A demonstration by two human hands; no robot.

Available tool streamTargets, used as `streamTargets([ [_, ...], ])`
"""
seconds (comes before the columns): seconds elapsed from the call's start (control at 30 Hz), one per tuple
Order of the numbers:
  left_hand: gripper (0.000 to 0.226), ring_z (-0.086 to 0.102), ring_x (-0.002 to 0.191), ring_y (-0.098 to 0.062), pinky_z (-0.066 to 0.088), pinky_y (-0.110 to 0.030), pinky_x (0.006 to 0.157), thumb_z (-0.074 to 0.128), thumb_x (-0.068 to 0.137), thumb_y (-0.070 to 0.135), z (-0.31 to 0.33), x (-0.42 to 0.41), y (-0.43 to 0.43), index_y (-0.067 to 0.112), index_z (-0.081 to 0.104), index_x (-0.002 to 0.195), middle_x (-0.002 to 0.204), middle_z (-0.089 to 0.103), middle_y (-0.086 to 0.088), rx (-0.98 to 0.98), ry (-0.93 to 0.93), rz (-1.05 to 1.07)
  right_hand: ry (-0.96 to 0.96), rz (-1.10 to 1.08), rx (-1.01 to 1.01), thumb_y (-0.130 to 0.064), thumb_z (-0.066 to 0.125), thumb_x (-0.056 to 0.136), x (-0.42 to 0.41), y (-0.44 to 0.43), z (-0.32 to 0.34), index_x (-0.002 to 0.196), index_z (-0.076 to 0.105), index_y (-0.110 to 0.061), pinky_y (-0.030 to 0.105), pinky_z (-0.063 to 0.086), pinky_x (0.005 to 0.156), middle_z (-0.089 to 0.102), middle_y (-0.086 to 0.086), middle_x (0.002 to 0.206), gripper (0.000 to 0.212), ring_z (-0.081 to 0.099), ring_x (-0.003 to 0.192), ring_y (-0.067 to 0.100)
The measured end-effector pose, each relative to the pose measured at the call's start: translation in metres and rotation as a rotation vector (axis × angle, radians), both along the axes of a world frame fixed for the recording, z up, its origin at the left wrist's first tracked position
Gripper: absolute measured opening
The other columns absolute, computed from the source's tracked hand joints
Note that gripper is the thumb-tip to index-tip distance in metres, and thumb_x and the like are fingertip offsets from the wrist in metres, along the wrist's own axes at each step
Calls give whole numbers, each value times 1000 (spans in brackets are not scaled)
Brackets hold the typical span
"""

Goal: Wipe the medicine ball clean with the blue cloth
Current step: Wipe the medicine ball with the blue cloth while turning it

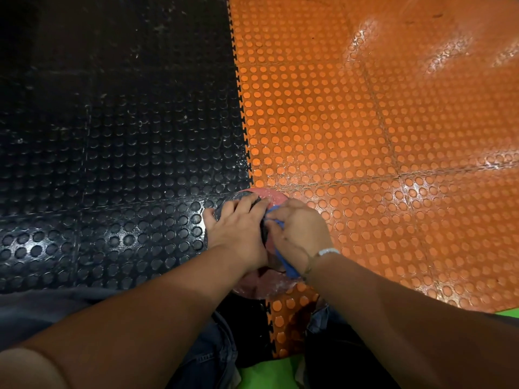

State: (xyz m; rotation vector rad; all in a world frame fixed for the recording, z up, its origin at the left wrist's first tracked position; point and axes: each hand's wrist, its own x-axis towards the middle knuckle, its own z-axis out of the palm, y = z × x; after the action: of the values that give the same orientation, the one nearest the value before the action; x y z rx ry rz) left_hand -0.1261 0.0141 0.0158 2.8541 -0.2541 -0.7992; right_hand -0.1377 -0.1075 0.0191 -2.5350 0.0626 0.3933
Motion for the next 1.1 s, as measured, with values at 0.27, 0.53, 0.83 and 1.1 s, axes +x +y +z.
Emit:
streamTargets([
  [0.27,129,8,141,-16,5,-57,110,71,47,79,3,-2,-5,39,3,149,155,4,17,32,43,-34,205,-375,-15,-28,56,91,24,-27,-8,104,71,-22,20,41,76,68,0,108,21,55,83,14],
  [0.53,123,14,139,-14,7,-54,111,69,47,80,2,6,3,42,9,148,153,10,20,-5,36,-39,26,-40,18,-33,55,90,16,-9,6,102,71,-26,27,47,82,62,-2,104,21,58,91,17],
  [0.83,126,14,140,-12,3,-44,113,67,54,79,2,14,6,32,2,152,157,6,17,48,72,-21,-42,156,-151,-28,44,93,12,6,7,105,68,-24,29,44,84,54,0,105,27,51,99,20],
  [1.1,129,11,141,-10,6,-40,113,65,52,81,-4,9,3,32,0,152,158,3,18,-33,35,-18,-31,89,-214,-35,45,94,26,-8,-2,108,67,-26,32,49,81,56,-2,107,28,53,101,21],
])
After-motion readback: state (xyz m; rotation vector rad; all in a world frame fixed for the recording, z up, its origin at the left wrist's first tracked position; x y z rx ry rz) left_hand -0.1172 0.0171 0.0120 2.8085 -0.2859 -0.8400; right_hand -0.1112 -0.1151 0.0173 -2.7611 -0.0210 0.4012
